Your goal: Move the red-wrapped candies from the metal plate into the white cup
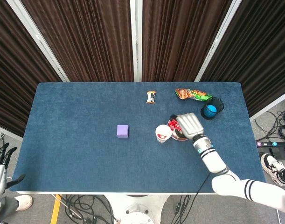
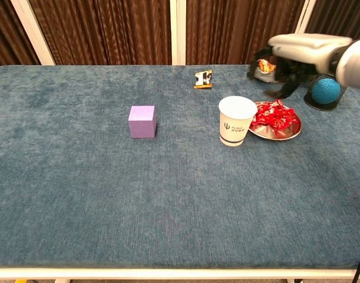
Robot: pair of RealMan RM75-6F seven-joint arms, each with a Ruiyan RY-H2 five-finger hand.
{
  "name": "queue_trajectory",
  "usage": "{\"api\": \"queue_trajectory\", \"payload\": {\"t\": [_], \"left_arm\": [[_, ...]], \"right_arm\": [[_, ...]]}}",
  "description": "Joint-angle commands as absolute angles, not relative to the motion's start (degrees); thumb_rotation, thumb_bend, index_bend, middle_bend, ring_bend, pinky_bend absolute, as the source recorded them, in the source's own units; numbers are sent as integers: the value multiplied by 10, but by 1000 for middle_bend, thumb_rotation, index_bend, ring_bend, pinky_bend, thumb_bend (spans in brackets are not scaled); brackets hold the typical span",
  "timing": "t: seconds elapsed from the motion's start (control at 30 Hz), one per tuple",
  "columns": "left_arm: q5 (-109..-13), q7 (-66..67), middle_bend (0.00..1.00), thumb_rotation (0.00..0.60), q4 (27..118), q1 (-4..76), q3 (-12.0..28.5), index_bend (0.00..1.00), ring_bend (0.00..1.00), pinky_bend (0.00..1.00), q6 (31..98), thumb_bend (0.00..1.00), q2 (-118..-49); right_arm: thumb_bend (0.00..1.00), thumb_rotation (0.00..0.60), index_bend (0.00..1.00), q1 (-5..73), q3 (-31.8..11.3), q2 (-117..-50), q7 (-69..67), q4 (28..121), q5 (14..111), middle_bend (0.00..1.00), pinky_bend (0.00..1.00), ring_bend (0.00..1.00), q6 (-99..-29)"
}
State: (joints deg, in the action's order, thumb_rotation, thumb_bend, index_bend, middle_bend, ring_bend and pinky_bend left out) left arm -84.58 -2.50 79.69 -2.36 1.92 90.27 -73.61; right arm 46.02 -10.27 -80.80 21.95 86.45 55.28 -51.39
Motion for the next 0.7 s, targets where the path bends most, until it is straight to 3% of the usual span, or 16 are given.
{"api": "queue_trajectory", "payload": {"t": [0.03,0.33,0.7], "left_arm": [[-847,-25,146,600,797,-24,18,208,119,128,903,26,-737],[-846,-21,145,600,802,-25,18,208,119,128,902,26,-737],[-843,-18,145,600,804,-26,16,208,119,128,898,25,-737]], "right_arm": [[327,600,421,452,-90,-801,230,842,530,1000,1000,974,-507],[274,600,454,451,-54,-844,256,747,497,1000,1000,974,-469],[275,600,462,467,-61,-904,270,653,475,1000,1000,974,-440]]}}
